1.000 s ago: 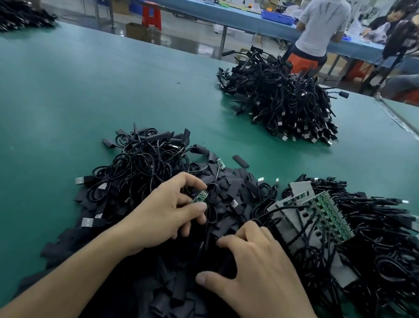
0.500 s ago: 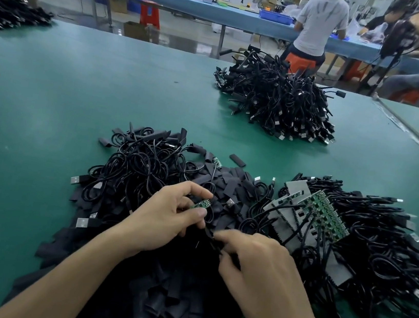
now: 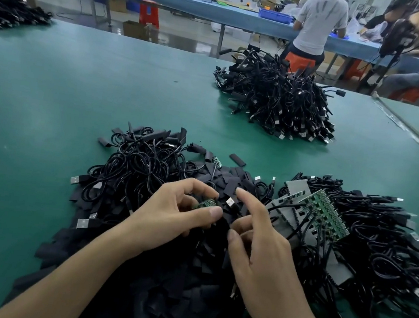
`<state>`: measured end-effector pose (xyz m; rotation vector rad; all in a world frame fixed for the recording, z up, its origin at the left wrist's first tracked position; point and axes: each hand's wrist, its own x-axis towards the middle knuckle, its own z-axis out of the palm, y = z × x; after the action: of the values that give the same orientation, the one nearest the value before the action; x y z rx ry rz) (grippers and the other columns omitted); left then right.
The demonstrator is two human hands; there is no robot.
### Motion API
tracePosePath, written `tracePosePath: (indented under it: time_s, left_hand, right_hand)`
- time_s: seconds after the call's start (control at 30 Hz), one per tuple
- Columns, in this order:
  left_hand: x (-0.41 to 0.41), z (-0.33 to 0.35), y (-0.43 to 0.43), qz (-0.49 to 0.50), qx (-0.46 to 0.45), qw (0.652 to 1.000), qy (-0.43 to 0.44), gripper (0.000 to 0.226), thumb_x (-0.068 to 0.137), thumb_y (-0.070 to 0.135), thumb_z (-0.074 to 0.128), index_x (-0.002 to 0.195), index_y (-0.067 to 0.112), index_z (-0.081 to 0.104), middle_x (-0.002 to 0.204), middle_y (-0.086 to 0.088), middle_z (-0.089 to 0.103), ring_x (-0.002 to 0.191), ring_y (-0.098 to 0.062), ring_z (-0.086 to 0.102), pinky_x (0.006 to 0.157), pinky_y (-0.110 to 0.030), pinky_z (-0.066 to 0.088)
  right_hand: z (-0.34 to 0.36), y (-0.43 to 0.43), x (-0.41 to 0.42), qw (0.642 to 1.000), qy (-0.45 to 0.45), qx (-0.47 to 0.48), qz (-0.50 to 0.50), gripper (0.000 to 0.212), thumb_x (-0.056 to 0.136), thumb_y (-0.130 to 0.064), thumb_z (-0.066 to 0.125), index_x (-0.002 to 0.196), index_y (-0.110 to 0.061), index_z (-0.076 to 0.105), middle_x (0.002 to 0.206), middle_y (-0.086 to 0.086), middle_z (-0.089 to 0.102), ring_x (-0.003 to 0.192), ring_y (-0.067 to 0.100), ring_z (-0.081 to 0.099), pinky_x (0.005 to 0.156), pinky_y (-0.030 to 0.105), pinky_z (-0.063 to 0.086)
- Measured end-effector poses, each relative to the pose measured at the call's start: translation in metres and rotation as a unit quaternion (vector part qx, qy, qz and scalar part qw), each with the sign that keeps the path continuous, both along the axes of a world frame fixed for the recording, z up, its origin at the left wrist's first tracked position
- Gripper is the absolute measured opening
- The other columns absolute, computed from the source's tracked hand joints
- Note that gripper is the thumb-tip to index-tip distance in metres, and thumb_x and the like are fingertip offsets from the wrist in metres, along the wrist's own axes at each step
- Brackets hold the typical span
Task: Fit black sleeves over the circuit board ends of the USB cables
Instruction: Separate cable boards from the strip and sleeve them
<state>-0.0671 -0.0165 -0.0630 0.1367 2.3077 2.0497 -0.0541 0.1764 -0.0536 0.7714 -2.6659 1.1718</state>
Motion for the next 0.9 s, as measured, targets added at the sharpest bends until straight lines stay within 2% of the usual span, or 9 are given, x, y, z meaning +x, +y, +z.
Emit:
tracePosePath:
  time_s: [0.07, 0.1, 0.17, 0.3, 0.5, 0.63, 0.8, 0.87, 0.9]
  left_hand:
    - [0.0011, 0.003, 0.0011, 0.003, 0.021, 1.0, 0.015, 0.038, 0.069, 0.049, 0.078, 0.104, 0.037, 0.069, 0.07, 0.0, 0.067, 0.064, -0.012, 0.06, 0.057, -0.019, 0.046]
    - [0.0015, 0.0042, 0.0013, 0.001, 0.03, 0.999, 0.021, 0.041, 0.067, 0.047, 0.08, 0.105, 0.036, 0.069, 0.07, 0.003, 0.066, 0.063, -0.01, 0.06, 0.057, -0.018, 0.046]
    - [0.0027, 0.0061, 0.0023, -0.016, 0.04, 0.999, 0.029, 0.045, 0.068, 0.039, 0.084, 0.109, 0.033, 0.068, 0.073, 0.003, 0.068, 0.066, -0.011, 0.062, 0.062, -0.019, 0.049]
    - [0.003, 0.007, 0.0046, -0.007, 0.011, 0.998, 0.058, 0.054, 0.066, 0.023, 0.09, 0.112, 0.033, 0.066, 0.075, 0.003, 0.066, 0.067, -0.009, 0.058, 0.065, -0.019, 0.048]
    - [0.0022, 0.0063, 0.0041, 0.005, -0.004, 0.997, 0.074, 0.06, 0.066, 0.015, 0.091, 0.115, 0.035, 0.064, 0.081, -0.001, 0.068, 0.072, -0.012, 0.058, 0.069, -0.025, 0.051]
    - [0.0008, 0.0041, 0.005, 0.018, -0.002, 0.997, 0.072, 0.061, 0.068, 0.01, 0.09, 0.118, 0.031, 0.063, 0.088, 0.0, 0.071, 0.069, -0.012, 0.057, 0.068, -0.024, 0.052]
    - [0.0, 0.0018, 0.0034, -0.006, 0.004, 0.999, 0.044, 0.048, 0.075, 0.007, 0.084, 0.115, 0.025, 0.064, 0.088, -0.005, 0.076, 0.08, -0.019, 0.071, 0.078, -0.029, 0.058]
    - [0.0001, 0.0014, 0.0041, -0.01, 0.009, 0.999, 0.033, 0.044, 0.078, 0.006, 0.082, 0.113, 0.024, 0.065, 0.084, -0.006, 0.076, 0.077, -0.019, 0.072, 0.073, -0.027, 0.059]
    - [0.0, 0.0014, 0.0042, -0.005, 0.012, 0.999, 0.029, 0.043, 0.078, 0.005, 0.082, 0.112, 0.024, 0.065, 0.081, -0.006, 0.076, 0.071, -0.015, 0.07, 0.064, -0.021, 0.057]
  right_hand:
    - [0.0006, 0.0014, -0.0005, 1.0, -0.023, -0.007, 0.009, 0.071, 0.095, -0.017, 0.057, 0.139, -0.061, 0.023, 0.099, -0.023, 0.053, 0.086, 0.006, 0.062, 0.074, 0.029, 0.054]
    - [0.0002, 0.0021, -0.001, 1.0, -0.019, -0.002, 0.01, 0.072, 0.093, -0.015, 0.059, 0.138, -0.061, 0.027, 0.1, -0.025, 0.054, 0.088, 0.004, 0.061, 0.074, 0.024, 0.052]
    - [-0.0006, 0.0033, -0.0018, 1.0, 0.005, 0.02, 0.013, 0.065, 0.09, -0.014, 0.062, 0.135, -0.053, 0.038, 0.106, -0.031, 0.055, 0.094, -0.005, 0.057, 0.079, 0.014, 0.047]
    - [-0.0028, 0.0031, -0.0039, 0.999, 0.036, 0.004, 0.0, 0.054, 0.089, -0.007, 0.066, 0.129, -0.041, 0.056, 0.109, -0.026, 0.061, 0.1, -0.005, 0.058, 0.086, 0.015, 0.048]
    - [-0.0028, 0.0051, -0.006, 0.996, 0.033, -0.077, -0.017, 0.05, 0.086, -0.003, 0.072, 0.122, -0.036, 0.064, 0.092, -0.026, 0.07, 0.084, -0.008, 0.066, 0.074, 0.007, 0.049]
    - [-0.0044, 0.0065, -0.0064, 0.998, 0.024, -0.06, -0.007, 0.034, 0.087, -0.012, 0.074, 0.114, -0.033, 0.07, 0.085, -0.024, 0.069, 0.077, -0.002, 0.066, 0.066, 0.01, 0.048]
    - [-0.005, 0.0035, -0.0067, 0.998, 0.009, -0.054, 0.008, 0.042, 0.089, -0.011, 0.071, 0.121, -0.036, 0.064, 0.084, -0.023, 0.067, 0.077, -0.001, 0.064, 0.066, 0.006, 0.042]
    - [-0.0034, 0.0045, -0.0067, 0.998, 0.017, -0.066, -0.004, 0.04, 0.088, -0.011, 0.072, 0.118, -0.037, 0.065, 0.084, -0.022, 0.067, 0.075, 0.001, 0.064, 0.065, 0.007, 0.043]
    - [-0.0026, 0.0055, -0.0067, 0.998, 0.018, -0.063, -0.006, 0.038, 0.088, -0.012, 0.072, 0.116, -0.037, 0.065, 0.083, -0.021, 0.067, 0.075, 0.002, 0.064, 0.065, 0.008, 0.044]
